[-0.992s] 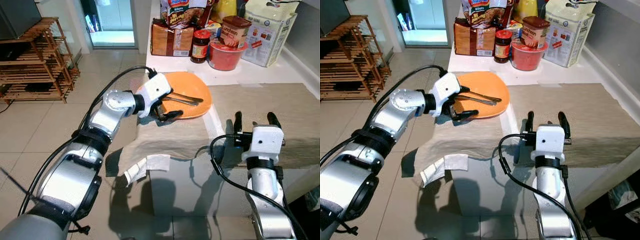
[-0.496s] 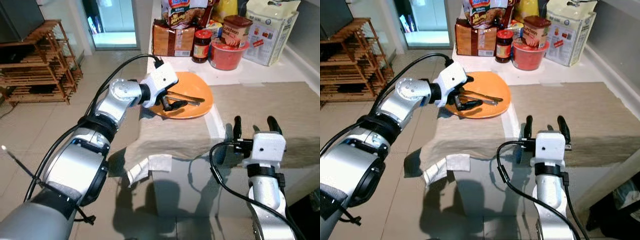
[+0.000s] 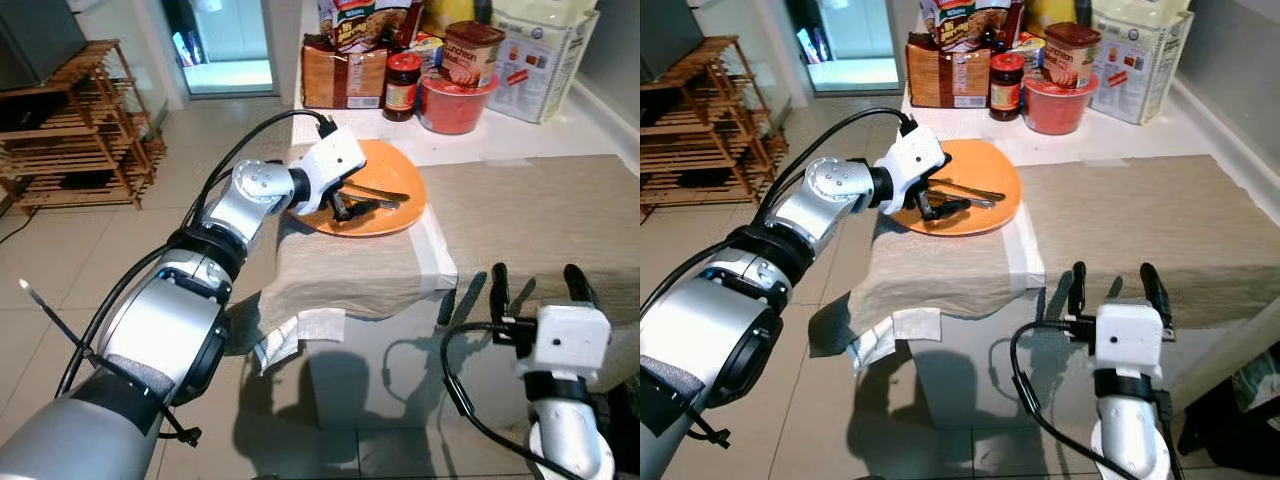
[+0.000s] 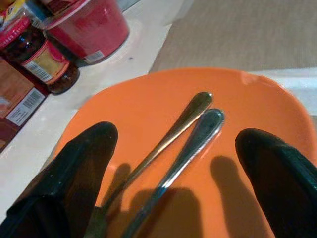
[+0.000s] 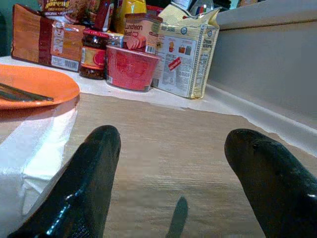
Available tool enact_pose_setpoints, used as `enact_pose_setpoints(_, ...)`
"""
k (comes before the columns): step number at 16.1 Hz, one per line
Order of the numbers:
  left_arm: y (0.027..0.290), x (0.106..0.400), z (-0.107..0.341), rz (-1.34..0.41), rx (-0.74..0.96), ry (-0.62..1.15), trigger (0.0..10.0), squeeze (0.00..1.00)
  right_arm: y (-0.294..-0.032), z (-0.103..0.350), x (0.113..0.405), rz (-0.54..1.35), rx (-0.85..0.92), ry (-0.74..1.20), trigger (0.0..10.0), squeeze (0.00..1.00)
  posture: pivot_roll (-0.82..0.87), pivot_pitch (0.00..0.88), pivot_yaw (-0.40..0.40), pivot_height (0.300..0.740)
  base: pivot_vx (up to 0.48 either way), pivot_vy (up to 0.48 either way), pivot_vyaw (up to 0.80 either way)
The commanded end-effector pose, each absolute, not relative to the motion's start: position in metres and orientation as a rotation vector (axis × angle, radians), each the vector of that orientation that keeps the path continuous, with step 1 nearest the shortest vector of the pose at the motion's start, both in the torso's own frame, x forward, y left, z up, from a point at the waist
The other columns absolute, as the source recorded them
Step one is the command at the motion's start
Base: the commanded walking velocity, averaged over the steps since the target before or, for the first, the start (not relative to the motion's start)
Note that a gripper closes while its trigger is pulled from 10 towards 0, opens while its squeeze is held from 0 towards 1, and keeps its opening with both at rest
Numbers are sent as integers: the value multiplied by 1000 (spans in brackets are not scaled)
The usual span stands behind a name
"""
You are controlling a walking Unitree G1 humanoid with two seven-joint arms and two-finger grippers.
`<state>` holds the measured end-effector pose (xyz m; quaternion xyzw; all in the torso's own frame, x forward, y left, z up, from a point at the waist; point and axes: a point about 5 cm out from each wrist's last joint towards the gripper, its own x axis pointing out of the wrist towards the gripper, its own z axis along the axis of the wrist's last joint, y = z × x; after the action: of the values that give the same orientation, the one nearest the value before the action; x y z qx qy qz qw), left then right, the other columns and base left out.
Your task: Setting the table
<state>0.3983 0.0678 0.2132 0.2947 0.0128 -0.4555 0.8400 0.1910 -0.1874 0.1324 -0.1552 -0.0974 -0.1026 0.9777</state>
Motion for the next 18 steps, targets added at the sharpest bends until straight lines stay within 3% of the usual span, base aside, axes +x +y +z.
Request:
enact_pose_setpoints(1,69,402,223,-930,628,6,10000,0,-187,137,188,-192,-308,-209,10000,0,-156,45,97,740,0,0,0)
enact_pose_setpoints(11,80,408,221,-805,677,62,10000,0,-178,153,178,-63,-192,-196,10000,0,-178,66,89,740,0,0,0)
enact_pose_setpoints(18,80,407,219,-858,677,113,10000,0,-169,155,174,75,-93,-150,10000,0,-169,69,88,740,0,0,0)
